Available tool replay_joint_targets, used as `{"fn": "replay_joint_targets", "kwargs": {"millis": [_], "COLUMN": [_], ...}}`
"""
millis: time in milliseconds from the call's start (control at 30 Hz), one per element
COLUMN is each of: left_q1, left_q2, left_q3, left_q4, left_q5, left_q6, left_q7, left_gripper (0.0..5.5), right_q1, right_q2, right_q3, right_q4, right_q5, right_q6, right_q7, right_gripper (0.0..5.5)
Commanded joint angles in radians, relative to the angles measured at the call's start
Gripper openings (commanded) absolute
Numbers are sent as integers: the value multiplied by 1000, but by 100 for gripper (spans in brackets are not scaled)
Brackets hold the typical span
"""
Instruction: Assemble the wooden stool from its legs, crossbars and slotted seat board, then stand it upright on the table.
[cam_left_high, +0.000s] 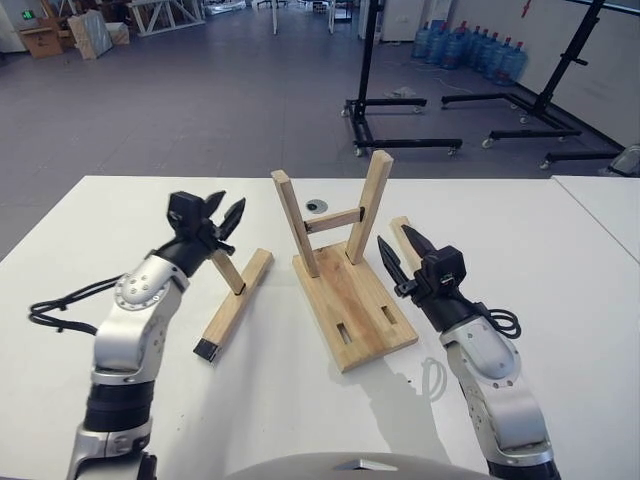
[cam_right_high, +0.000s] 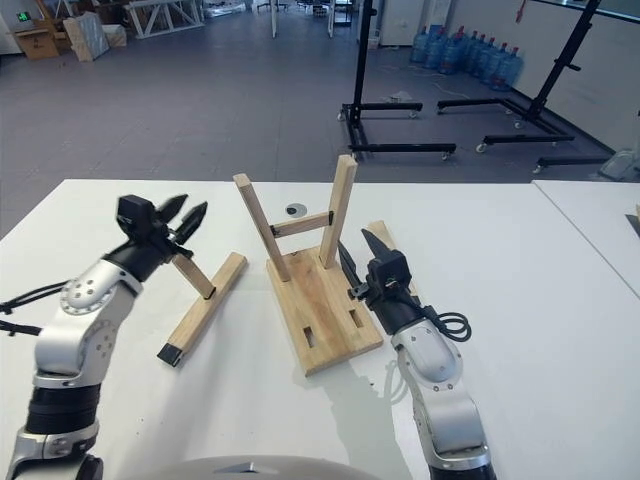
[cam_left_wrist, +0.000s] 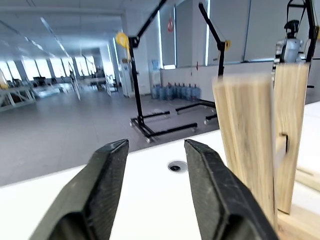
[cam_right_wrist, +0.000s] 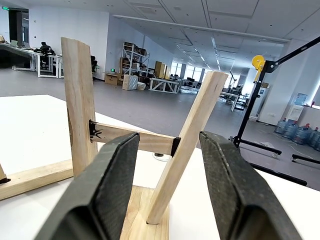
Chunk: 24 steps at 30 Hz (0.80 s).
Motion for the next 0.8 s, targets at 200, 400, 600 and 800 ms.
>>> {"fn": "replay_joint_targets", "kwargs": {"millis": [200,400,600,800], "left_q1": [222,289,324,256], "left_q2": [207,259,333,244], "left_q3": [177,94,-145,-269], "left_q4": [-230,-221,-116,-38], "left_q5": [-233,-206,-38,51], "left_q6": [290,342,387,397], "left_q7": [-137,-154,-163,-96], "left_gripper": [346,406,406,406], "right_q1": [110,138,130,108], "right_q2": [16,33,46,48], "right_q3": [3,31,41,43], "right_q4": [-54,-43,-19,-3], "right_q5": [-23,-50,-66,-66], "right_q6": [-19,-43,-63,-62], "right_q7": [-39,-55,-71,-67], "right_gripper": [221,221,221,221]}}
